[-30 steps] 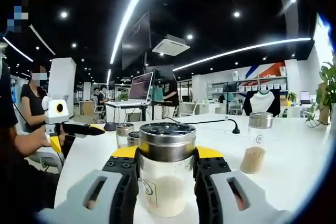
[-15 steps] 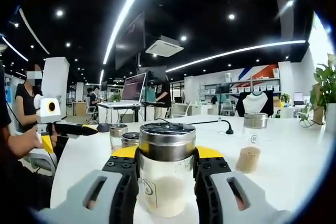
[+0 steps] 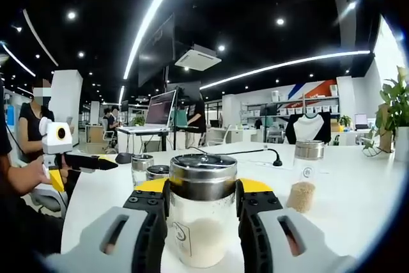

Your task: Rotate the seasoning bottle until the label or dispensing opening points toward the visible target arrow and the bottle remains upright within the marked orientation range

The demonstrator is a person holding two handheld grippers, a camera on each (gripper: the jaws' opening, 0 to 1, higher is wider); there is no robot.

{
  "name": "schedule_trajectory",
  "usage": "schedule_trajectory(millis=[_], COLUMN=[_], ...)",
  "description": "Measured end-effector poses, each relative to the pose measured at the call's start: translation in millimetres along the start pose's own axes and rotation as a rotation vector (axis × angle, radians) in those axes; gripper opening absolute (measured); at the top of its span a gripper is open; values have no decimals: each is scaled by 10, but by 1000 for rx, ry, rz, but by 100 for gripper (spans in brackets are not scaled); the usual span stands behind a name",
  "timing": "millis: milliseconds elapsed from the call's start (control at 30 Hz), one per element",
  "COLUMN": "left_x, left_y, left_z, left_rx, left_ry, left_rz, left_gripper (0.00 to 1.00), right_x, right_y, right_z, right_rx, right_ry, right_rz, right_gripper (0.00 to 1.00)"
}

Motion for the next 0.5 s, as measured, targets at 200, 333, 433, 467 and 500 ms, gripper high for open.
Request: schedule_trajectory(millis=[200,333,433,467,500], left_x=[15,16,15,14,12], left_y=[-38,-54,-52,-50,-50], left_z=[-47,-47,-34,-31,-28], left_rx=[-11,-11,-6,-6,-9], left_ry=[3,4,13,17,24], left_rz=[-1,0,-23,-27,-33], left_gripper=[100,100,100,100,100], right_x=[215,271,324,345,370], right_y=[14,-21,-115,-144,-190], right_z=[59,69,76,77,75], right_rx=[-13,-43,-90,-102,-120], right_ry=[-16,-4,-1,-5,-3], right_rz=[35,44,49,51,53], right_gripper=[51,52,53,53,53])
Point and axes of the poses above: the point that each gripper's makers call its tool centre point, and the gripper's own axes: z roughly backward along the fingers, y roughly to its left, x roughly out of its top, the point moved 5 cm from there along z, roughly backward along the fingers, and after that the axes turned 5 degrees about -y, right-handed, at the moved point
